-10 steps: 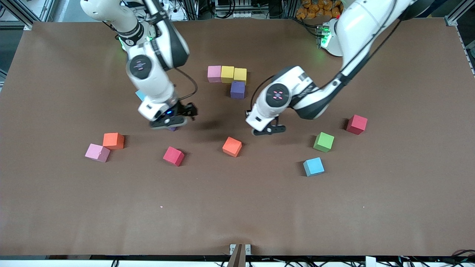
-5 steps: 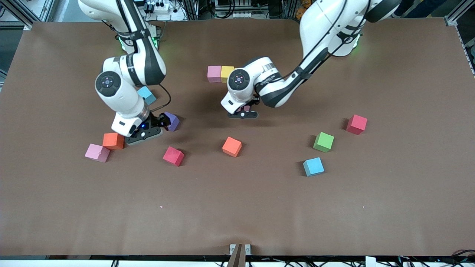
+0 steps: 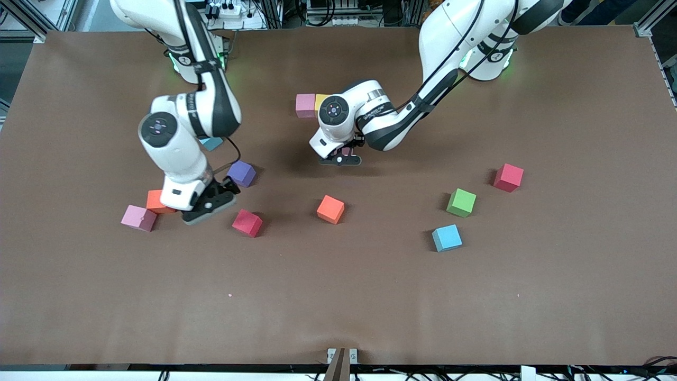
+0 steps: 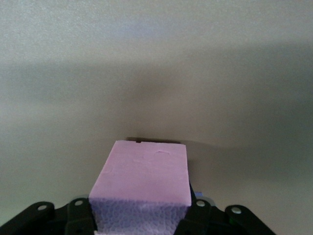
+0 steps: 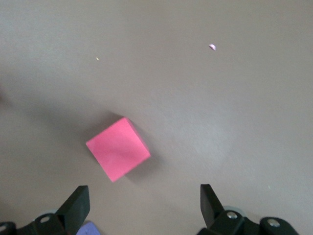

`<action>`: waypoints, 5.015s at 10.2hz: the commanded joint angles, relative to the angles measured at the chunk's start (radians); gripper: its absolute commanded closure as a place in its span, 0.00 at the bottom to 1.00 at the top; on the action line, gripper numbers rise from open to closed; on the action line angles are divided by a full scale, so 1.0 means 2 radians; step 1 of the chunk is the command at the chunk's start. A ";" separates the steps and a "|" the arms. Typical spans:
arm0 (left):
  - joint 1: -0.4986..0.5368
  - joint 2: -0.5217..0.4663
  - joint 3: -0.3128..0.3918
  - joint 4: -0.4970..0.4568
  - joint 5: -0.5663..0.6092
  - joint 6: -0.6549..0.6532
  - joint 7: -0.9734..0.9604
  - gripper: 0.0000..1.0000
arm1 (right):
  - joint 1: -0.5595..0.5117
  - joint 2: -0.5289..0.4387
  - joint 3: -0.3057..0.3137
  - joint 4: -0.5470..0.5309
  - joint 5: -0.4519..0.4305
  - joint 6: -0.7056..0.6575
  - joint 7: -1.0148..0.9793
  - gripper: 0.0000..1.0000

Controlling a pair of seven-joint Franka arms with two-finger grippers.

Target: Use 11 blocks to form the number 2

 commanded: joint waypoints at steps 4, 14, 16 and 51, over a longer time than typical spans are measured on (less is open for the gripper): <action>-0.046 0.018 0.042 0.025 -0.001 0.006 -0.018 0.71 | -0.261 0.049 0.236 0.034 0.056 0.035 -0.168 0.00; -0.058 0.024 0.043 0.039 -0.006 0.007 -0.019 0.71 | -0.236 0.059 0.239 0.049 0.078 0.007 -0.210 0.00; -0.059 0.025 0.043 0.039 -0.006 0.007 -0.019 0.70 | -0.234 0.074 0.239 0.055 0.077 0.022 -0.222 0.00; 0.257 -0.016 0.063 0.021 0.099 0.055 -0.035 0.00 | -0.027 -0.012 0.243 -0.068 0.091 0.043 -0.342 0.60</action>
